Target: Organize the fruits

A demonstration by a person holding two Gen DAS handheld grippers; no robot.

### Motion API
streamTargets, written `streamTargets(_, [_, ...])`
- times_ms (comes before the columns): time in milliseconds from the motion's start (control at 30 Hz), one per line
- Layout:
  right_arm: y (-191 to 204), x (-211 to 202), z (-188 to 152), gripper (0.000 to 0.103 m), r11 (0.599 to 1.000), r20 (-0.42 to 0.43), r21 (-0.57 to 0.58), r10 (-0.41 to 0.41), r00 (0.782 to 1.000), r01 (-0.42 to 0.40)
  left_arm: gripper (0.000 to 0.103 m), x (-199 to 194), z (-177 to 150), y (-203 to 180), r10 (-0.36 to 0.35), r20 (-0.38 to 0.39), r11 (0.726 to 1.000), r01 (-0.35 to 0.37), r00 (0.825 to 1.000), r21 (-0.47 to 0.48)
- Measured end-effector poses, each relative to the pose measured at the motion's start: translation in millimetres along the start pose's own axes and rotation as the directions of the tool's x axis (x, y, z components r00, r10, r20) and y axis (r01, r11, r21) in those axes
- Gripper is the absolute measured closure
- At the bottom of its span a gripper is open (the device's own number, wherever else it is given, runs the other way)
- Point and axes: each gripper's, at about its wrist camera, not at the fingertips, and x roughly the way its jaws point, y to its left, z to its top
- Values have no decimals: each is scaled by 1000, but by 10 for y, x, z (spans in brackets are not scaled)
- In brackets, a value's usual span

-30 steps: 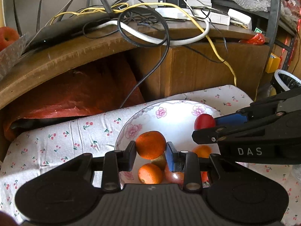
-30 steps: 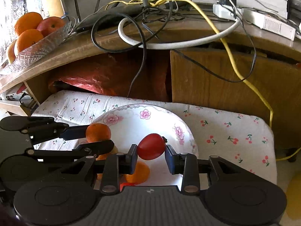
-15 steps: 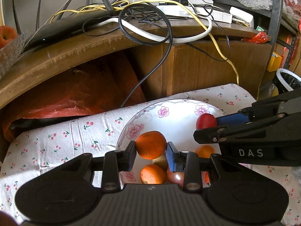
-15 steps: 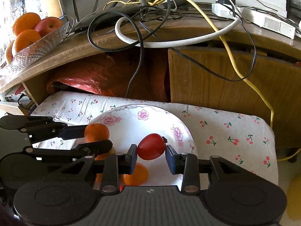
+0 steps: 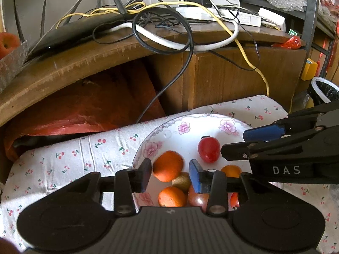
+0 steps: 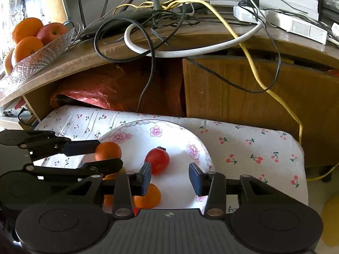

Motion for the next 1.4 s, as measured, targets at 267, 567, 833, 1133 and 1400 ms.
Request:
streamTargets(267, [2, -149, -23, 66, 1000, 13, 11, -18, 1000, 18, 51, -146, 6, -22, 5, 13, 1000, -5, 1000, 1])
streamTargets(567, [139, -676, -208, 61, 997, 43, 49, -58, 997, 56, 43, -696, -98, -77, 8, 47, 999, -5, 999, -50])
streamTargets(833, [410, -1146, -530, 61, 996, 79, 45, -85, 993, 81, 32, -1179, -390, -204, 47, 61, 996, -43, 997, -73])
streamTargets(1133, [558, -1491, -924, 61, 994, 55, 94, -67, 996, 61, 18, -1592, -759, -310, 100, 60, 990, -93, 993, -103])
streamTargets(1400, [674, -1694, -1157, 60, 995, 55, 96, -46, 997, 41, 6, -1852, -993, -459, 146, 70, 984, -137, 987, -113])
